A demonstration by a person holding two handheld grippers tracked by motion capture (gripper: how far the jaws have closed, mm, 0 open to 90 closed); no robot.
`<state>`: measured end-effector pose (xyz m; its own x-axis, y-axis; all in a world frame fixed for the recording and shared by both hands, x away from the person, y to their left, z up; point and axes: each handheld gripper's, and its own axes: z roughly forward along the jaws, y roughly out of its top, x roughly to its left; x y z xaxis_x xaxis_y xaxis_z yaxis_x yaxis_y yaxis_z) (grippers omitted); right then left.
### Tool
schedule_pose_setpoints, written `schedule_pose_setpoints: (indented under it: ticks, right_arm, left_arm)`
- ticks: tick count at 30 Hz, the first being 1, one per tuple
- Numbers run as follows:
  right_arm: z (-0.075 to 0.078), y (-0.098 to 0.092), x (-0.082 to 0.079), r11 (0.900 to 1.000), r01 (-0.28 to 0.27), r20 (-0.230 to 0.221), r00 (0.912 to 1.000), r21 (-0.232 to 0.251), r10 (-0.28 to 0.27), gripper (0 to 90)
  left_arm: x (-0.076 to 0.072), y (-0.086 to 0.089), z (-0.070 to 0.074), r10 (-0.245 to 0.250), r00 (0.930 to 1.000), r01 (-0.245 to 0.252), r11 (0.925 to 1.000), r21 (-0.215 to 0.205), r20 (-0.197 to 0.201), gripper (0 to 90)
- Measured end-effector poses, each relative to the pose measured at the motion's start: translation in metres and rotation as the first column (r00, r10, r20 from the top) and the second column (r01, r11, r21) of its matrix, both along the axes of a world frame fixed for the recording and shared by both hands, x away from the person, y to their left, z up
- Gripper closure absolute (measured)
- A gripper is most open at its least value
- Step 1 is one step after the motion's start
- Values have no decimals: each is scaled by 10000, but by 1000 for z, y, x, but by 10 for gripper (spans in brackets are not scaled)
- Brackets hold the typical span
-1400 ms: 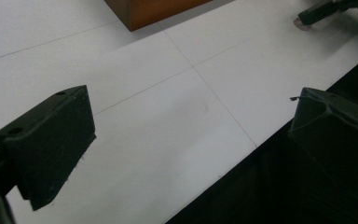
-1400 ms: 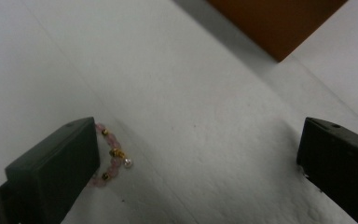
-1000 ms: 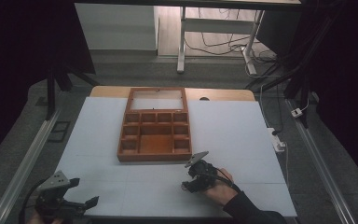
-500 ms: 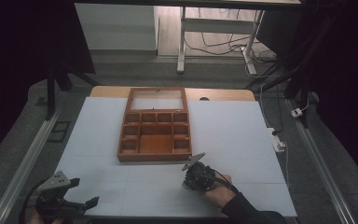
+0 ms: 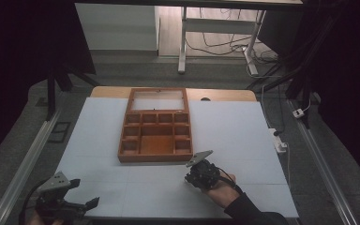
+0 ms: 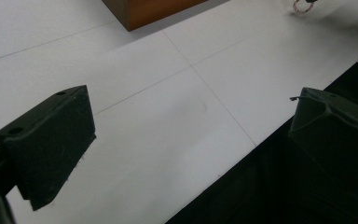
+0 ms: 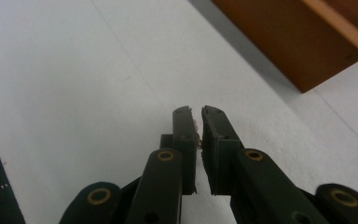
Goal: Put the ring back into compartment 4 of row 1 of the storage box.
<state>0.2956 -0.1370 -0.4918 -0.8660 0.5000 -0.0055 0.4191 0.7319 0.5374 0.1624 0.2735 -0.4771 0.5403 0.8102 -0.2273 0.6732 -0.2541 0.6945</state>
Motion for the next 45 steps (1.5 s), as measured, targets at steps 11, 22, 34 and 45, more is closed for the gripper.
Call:
schedule_pose_setpoints:
  ticks: [11, 22, 34, 45]
  right_arm:
    - [12, -3, 0, 9988, 54, 319, 9995, 480, -69, 841]
    - [23, -10, 6, 9946, 273, 333, 9990, 1005, -308, 840]
    - [33, -15, 19, 9856, 572, 254, 9978, 1590, -620, 841]
    - [41, -15, 33, 9770, 791, 459, 9949, 1982, -899, 841]
  left_arm:
    - [0, 1, 0, 7, 10000, -7, 10000, -75, -7, 1]
    - [0, 1, 0, 21, 10000, -21, 10000, -88, -20, 1]
    - [1, 1, 0, 35, 10000, -36, 9999, -130, -64, 1]
    - [1, 2, 0, 26, 10000, -27, 9999, -156, -75, 1]
